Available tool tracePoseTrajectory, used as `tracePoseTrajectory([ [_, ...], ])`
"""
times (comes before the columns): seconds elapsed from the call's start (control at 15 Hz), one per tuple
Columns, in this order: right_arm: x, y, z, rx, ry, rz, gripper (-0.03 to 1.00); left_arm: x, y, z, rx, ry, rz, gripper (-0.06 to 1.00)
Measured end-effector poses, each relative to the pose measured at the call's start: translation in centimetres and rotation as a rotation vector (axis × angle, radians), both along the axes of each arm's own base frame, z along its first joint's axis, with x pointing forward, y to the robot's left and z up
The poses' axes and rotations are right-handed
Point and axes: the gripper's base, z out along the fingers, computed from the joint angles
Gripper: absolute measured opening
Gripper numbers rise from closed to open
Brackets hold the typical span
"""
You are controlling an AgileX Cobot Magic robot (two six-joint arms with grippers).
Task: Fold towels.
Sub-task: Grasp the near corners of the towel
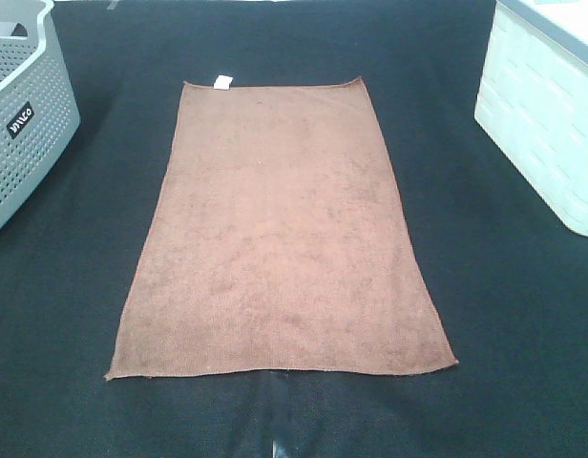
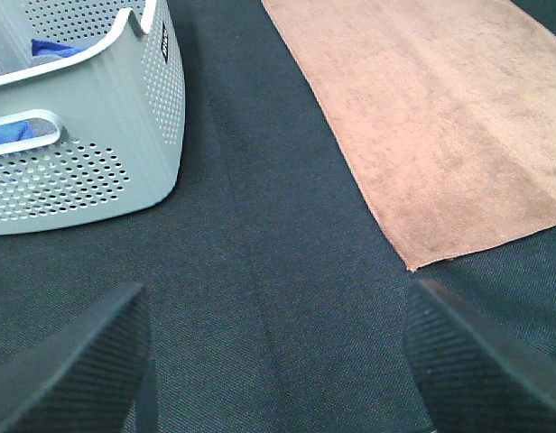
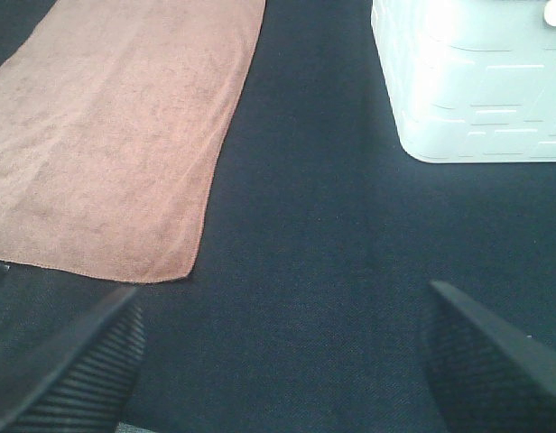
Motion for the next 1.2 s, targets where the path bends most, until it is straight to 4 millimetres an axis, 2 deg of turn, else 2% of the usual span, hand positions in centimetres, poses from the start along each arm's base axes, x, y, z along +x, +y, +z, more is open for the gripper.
tracePoseTrajectory([
  [1.2, 0.00, 0.00, 0.00, 0.000, 0.000, 0.000, 0.78, -0.02, 0.00, 0.00, 0.000, -0.001, 0.000, 0.74],
])
